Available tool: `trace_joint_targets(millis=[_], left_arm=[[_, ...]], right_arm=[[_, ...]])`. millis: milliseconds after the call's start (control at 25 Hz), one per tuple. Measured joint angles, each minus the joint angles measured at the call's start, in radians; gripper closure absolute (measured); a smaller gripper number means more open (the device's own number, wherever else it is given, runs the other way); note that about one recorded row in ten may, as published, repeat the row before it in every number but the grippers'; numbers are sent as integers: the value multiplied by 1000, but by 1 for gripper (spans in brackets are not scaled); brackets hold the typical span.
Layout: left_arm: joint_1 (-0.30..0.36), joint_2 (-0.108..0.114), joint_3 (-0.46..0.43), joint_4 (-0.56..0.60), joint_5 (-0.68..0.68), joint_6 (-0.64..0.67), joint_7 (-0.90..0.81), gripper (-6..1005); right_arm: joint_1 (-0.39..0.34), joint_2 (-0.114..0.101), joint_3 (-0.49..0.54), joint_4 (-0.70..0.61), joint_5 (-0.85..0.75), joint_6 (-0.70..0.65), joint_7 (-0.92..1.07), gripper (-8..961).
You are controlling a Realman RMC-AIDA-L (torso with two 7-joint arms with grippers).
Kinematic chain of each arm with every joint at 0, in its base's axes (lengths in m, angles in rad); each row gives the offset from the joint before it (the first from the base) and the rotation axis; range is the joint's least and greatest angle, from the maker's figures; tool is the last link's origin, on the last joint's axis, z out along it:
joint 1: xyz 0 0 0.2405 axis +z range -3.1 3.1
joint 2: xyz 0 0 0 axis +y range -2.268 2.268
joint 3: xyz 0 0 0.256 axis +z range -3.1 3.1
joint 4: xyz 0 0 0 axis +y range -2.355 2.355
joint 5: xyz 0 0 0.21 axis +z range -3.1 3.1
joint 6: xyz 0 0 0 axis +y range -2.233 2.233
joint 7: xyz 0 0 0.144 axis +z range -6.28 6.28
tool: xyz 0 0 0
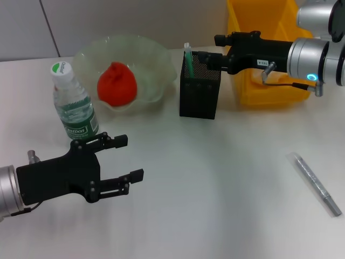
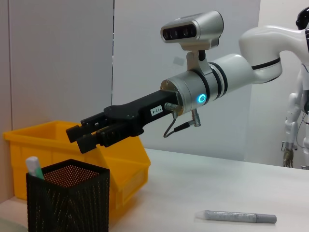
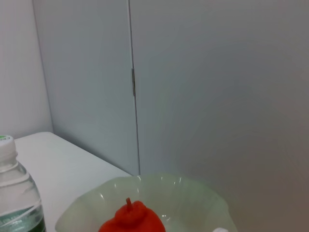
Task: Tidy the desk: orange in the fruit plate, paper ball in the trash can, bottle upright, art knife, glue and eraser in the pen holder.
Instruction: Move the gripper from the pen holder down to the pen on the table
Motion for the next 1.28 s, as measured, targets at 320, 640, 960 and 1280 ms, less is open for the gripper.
trace_joint_targets(millis=[320, 640, 960, 1280], left_arm=[[2, 1, -1, 3, 0, 2, 0, 197], [3, 2, -2, 5, 0, 5, 0, 197], [3, 2, -3, 6, 0, 12, 0, 197], [3, 2, -3, 8, 0, 14, 0, 197]], right_arm=[[-1, 1, 0, -3, 23, -4, 0, 317], [-4, 1, 1, -4, 34, -5, 0, 258], [-20, 0, 0, -9, 79, -9, 0, 199], [-32, -1, -2, -39, 79, -62, 48, 143]])
